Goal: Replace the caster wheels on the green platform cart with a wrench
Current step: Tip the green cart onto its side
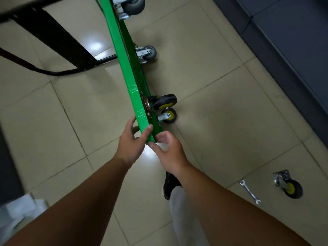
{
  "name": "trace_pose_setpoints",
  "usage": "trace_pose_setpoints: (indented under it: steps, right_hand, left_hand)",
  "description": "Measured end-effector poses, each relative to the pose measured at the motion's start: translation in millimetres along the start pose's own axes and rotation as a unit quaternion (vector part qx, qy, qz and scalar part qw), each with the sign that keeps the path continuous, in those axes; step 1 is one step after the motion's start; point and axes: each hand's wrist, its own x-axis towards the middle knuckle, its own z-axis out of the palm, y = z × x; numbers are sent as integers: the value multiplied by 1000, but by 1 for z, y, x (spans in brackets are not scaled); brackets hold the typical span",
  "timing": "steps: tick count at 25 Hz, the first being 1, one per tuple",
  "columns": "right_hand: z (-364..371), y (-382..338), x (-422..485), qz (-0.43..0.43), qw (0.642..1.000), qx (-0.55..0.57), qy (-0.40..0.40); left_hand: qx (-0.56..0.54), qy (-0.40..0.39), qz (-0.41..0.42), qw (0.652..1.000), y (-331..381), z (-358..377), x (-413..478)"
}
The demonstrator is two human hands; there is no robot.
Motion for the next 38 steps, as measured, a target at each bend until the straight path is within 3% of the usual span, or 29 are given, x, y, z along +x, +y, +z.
trace_pose_setpoints:
  steps: [4, 11, 23, 33, 38]
  right_hand:
    - [-18, 43, -48, 11, 999, 30, 32]
    - [-30, 82, -104, 48, 998, 37, 30]
    - [-98, 136, -163, 30, 999, -13, -23]
    - [-211, 190, -194, -16, 980, -91, -177]
    - [-249, 209, -173, -115, 955, -92, -259]
  left_hand:
    - [-75, 4, -18, 997, -26, 26, -42]
    - [17, -11, 30, 999, -59, 45, -89]
    - [-18, -11, 28, 999, -86, 119, -159]
    - [-22, 38, 26, 999, -97, 218, -241]
    - [1, 65, 58, 996, -103, 247, -250]
